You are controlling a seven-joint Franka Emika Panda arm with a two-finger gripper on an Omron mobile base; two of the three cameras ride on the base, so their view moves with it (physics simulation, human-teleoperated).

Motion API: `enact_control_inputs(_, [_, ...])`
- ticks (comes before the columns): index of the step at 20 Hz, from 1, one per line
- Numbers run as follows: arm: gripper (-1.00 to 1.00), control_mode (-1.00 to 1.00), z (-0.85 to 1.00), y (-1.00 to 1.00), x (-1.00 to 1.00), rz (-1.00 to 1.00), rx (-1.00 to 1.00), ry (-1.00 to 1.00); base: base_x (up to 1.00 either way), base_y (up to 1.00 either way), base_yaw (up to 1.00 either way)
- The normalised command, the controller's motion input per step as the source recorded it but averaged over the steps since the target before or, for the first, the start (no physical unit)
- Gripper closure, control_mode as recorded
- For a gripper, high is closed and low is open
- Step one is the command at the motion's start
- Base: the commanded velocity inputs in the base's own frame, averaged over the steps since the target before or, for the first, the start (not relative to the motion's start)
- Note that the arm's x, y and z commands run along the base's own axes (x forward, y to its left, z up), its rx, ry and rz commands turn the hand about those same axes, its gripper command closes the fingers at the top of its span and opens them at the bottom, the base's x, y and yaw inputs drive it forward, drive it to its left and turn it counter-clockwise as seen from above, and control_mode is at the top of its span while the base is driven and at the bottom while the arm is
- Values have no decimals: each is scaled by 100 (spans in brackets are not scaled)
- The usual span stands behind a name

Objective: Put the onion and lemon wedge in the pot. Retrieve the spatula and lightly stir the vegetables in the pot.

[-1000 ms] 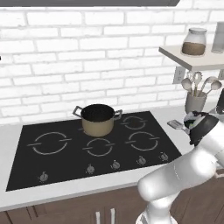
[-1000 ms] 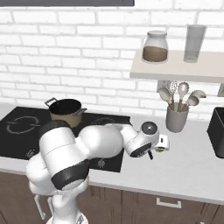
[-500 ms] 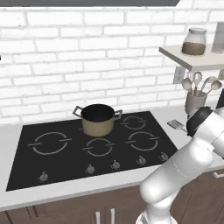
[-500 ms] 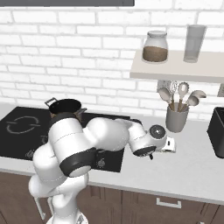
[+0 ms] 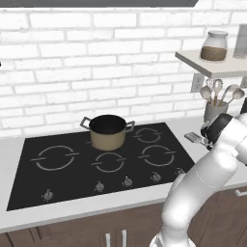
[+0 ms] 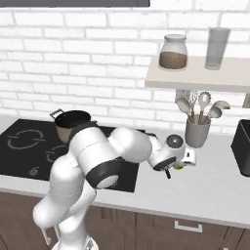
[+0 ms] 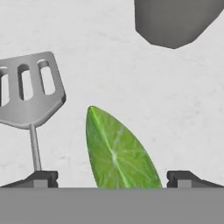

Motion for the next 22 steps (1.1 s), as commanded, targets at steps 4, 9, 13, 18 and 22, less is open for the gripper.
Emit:
enact_control_inputs(4, [100,-100,-42,-1,21,0,0,9,0,0,0])
enact_control_inputs(9, [100,-100,-40,0,12,0,0,9,0,0,0])
enact_control_inputs(13, [100,-100,-15,0,1,0,0,1,0,0,0])
enact_control_inputs(18, [100,-100,12,10,-27,0,0,-1,0,0,0])
enact_control_inputs(22, [100,-100,39,46,-84,3,0,-10,0,0,0])
